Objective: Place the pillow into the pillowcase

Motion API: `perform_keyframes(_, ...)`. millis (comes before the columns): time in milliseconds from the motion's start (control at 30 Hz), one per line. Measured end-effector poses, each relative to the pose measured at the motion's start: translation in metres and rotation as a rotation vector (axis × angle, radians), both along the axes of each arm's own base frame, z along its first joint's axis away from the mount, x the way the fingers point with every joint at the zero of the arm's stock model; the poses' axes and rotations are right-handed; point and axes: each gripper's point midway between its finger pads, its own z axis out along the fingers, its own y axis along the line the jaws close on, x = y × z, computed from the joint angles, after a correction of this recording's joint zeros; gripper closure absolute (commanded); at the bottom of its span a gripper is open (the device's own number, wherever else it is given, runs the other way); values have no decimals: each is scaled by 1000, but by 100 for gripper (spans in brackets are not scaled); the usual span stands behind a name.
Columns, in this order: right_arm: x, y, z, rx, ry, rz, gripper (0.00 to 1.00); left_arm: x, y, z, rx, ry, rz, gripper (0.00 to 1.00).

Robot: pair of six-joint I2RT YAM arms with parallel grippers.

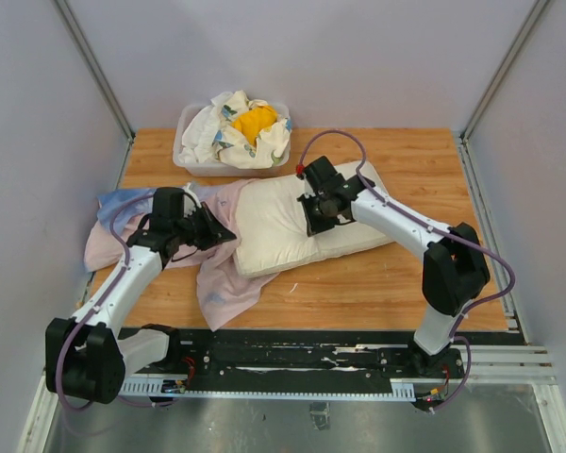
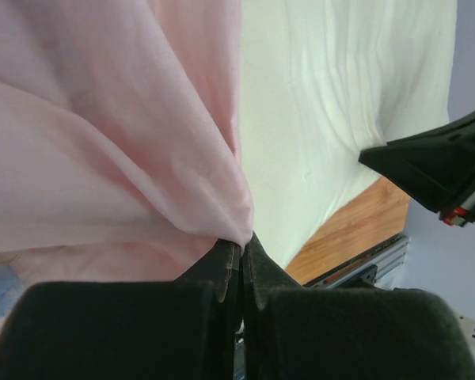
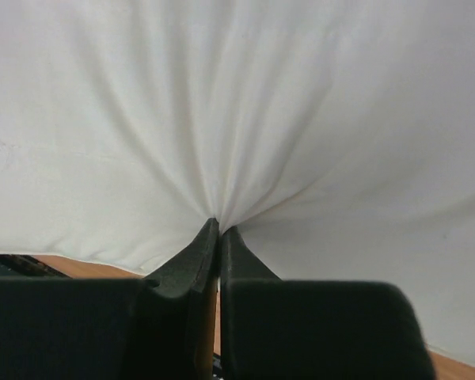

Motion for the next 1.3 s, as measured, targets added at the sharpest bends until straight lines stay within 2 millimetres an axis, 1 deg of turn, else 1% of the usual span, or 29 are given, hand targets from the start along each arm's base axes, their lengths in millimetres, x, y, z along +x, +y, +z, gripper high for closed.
perform_keyframes(67, -3, 6, 13, 10, 5, 9, 99, 0, 0, -1, -1, 6, -2, 99)
perform_keyframes(167, -3, 14, 31, 27, -7, 23, 99, 1, 0, -3, 0, 10, -2, 94)
perform_keyframes(233, -2, 16, 36, 27, -18, 24, 99, 1, 0, -3, 2, 9, -1, 88)
perform_keyframes(300, -4, 14, 34, 15, -11, 22, 99, 1, 0, -4, 7, 8, -1, 79)
perform_keyframes(367, -6, 12, 27, 1, 6, 21, 99, 0, 2, -5, 17, 11, 2, 68)
perform_keyframes(467, -12, 9, 14, -23, 35, 23, 99, -2, 7, -8, 41, 23, 21, 56)
perform_keyframes(500, -13, 8, 11, -29, 41, 23, 99, -4, 9, -8, 50, 24, 26, 50)
perform_keyframes(533, -13, 7, 8, -35, 45, 21, 99, -5, 10, -8, 58, 24, 31, 46)
perform_keyframes(567, -13, 6, 7, -41, 46, 20, 99, -6, 12, -8, 67, 21, 35, 44)
perform_keyframes(733, -10, 2, 0, -71, 43, 12, 99, -15, 25, -9, 124, 33, 74, 36)
perform_keyframes(900, -8, 0, -8, -99, 46, 6, 99, -31, 43, -16, 210, 75, 131, 30)
perform_keyframes(967, -7, -1, -10, -103, 49, 5, 99, -37, 49, -15, 228, 79, 149, 27)
perform_keyframes(1000, -6, -1, -11, -104, 51, 4, 99, -40, 51, -16, 236, 87, 157, 26)
perform_keyframes(1033, -5, -2, -12, -106, 52, 3, 99, -42, 52, -12, 233, 73, 166, 26)
perform_keyframes(1100, -3, -2, -14, -110, 55, 3, 99, -46, 53, -12, 232, 65, 182, 25)
perform_keyframes(1233, 6, -4, -15, -111, 53, -2, 99, -64, 46, -28, 250, 110, 177, 25)
perform_keyframes(1300, 11, -6, -14, -108, 49, -11, 99, -70, 42, -35, 267, 134, 170, 25)
